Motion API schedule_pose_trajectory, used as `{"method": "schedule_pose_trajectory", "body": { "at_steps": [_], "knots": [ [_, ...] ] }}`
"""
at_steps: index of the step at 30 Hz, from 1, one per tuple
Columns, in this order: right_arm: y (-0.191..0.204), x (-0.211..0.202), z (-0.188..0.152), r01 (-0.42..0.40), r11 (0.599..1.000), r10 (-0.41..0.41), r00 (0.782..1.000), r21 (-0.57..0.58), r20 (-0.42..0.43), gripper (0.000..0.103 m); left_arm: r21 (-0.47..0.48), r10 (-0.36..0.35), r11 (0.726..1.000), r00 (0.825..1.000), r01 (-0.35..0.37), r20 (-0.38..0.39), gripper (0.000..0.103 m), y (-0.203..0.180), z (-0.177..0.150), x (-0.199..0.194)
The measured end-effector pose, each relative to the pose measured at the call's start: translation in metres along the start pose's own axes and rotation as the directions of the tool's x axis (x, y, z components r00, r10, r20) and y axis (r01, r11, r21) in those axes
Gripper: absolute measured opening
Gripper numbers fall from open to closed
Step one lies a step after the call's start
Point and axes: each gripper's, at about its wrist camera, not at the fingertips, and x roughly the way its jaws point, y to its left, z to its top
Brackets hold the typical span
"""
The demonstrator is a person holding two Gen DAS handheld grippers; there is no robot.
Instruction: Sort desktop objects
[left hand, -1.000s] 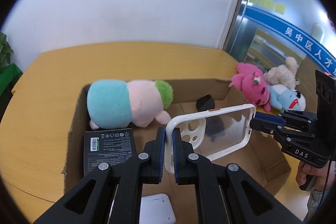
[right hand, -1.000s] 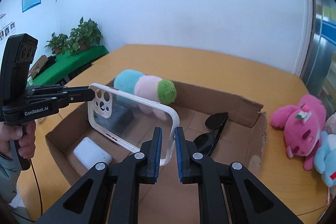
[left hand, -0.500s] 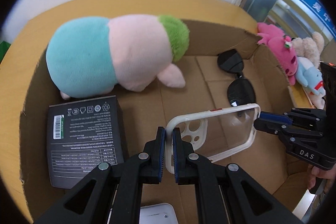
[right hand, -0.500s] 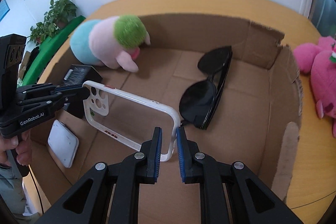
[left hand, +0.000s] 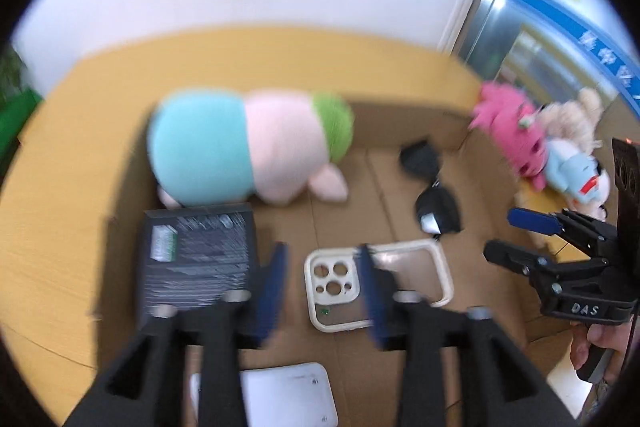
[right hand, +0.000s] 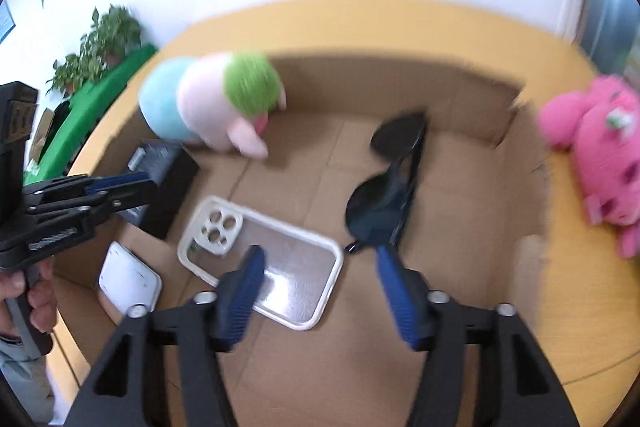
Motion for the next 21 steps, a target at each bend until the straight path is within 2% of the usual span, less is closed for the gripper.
{"method": "schedule_pose_trajectory", "body": {
  "at_steps": [1,2,4,7,10,12,14,16,18,21],
  "knots": [
    [0.006,-0.017,-0.004,0.013,1.000,-0.013,0.999,-0.005,0.051,0.077,0.011,0.005,1.000,0.999,-0.005,0.054,0.066,-0.002,-0.003,-0.016],
    [0.011,-0.031,-0.009,0.021,1.000,-0.020,0.995,-0.007,0.097,0.083,0.020,0.016,1.000,0.993,-0.018,0.117,0.069,-0.004,-0.010,-0.034],
    [0.025,-0.061,-0.029,0.038,0.999,-0.040,0.979,0.013,0.200,0.103,0.029,0.043,0.998,0.972,-0.051,0.229,0.077,-0.004,-0.028,-0.066],
    [0.048,-0.084,-0.072,0.040,0.999,-0.042,0.952,0.012,0.302,0.103,0.022,0.068,0.997,0.945,-0.079,0.319,0.079,-0.003,-0.050,-0.085],
    [0.071,-0.088,-0.111,0.115,0.993,-0.103,0.918,-0.010,0.384,0.103,0.029,0.103,0.992,0.924,-0.122,0.368,0.079,-0.014,-0.071,-0.083],
    [0.080,-0.085,-0.129,0.167,0.986,-0.150,0.893,-0.004,0.425,0.103,0.037,0.158,0.982,0.905,-0.187,0.396,0.079,-0.017,-0.090,-0.084],
    [0.081,-0.082,-0.141,0.176,0.984,-0.169,0.879,0.028,0.446,0.103,0.036,0.225,0.965,0.885,-0.262,0.407,0.079,-0.021,-0.104,-0.077],
    [0.081,-0.079,-0.147,0.184,0.982,-0.185,0.865,0.047,0.466,0.103,0.041,0.247,0.957,0.881,-0.287,0.403,0.079,-0.022,-0.114,-0.069],
    [0.080,-0.072,-0.151,0.203,0.978,-0.205,0.853,0.056,0.480,0.103,0.022,0.251,0.959,0.887,-0.281,0.387,0.079,-0.019,-0.120,-0.062],
    [0.076,-0.060,-0.149,0.185,0.981,-0.192,0.862,0.062,0.468,0.103,-0.026,0.241,0.968,0.901,-0.248,0.360,0.079,-0.011,-0.128,-0.052]
  ]
}}
